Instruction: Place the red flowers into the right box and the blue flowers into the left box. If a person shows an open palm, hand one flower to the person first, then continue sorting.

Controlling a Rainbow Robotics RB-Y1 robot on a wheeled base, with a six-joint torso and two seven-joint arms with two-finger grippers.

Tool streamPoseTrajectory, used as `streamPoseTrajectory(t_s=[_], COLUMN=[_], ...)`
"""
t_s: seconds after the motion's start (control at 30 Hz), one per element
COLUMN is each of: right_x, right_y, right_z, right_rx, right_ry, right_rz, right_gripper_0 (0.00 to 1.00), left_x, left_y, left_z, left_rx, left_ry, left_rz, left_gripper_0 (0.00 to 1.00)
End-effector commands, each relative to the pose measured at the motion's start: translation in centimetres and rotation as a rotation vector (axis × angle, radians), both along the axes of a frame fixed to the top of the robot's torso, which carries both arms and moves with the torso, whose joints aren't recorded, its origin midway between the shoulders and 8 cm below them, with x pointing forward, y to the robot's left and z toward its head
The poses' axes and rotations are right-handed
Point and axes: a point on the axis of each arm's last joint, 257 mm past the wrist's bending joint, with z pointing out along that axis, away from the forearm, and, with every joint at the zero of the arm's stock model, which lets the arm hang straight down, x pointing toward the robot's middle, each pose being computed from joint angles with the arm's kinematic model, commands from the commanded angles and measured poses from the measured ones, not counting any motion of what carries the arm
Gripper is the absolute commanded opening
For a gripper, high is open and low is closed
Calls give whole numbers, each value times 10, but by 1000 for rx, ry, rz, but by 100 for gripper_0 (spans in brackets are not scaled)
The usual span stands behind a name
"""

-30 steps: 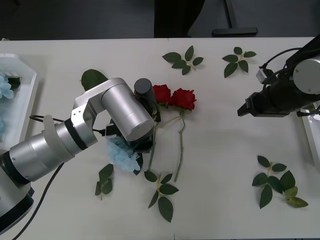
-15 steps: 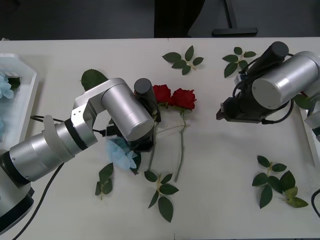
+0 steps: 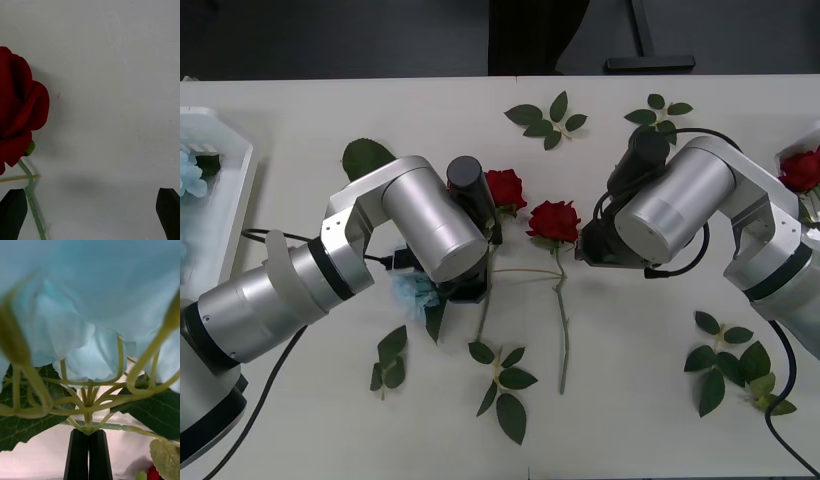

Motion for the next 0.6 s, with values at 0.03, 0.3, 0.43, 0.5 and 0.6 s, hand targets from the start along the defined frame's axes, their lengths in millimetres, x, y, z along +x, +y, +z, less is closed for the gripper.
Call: streamPoseTrajectory(t_s=[0.03,0.3,0.43,0.5,0.6], right_x=[-11,-19,-24,-26,-29], right_y=[26,38,45,51,54], right_z=[-3,-11,-12,-14,-17], right_rx=[21,-21,-45,-51,-74], right_ry=[-2,-2,1,-4,-16], right_rz=[-7,-1,-2,4,10], right_gripper_0=[100,100,100,100,100], left_x=[-4,1,9,13,18], left_y=[32,103,134,153,178], left_z=[32,102,133,147,168], left_rx=[80,201,276,327,403], left_ry=[-48,-176,-246,-284,-349], left_rz=[-178,-468,-646,-751,-898], left_gripper_0=[0,0,0,0,0])
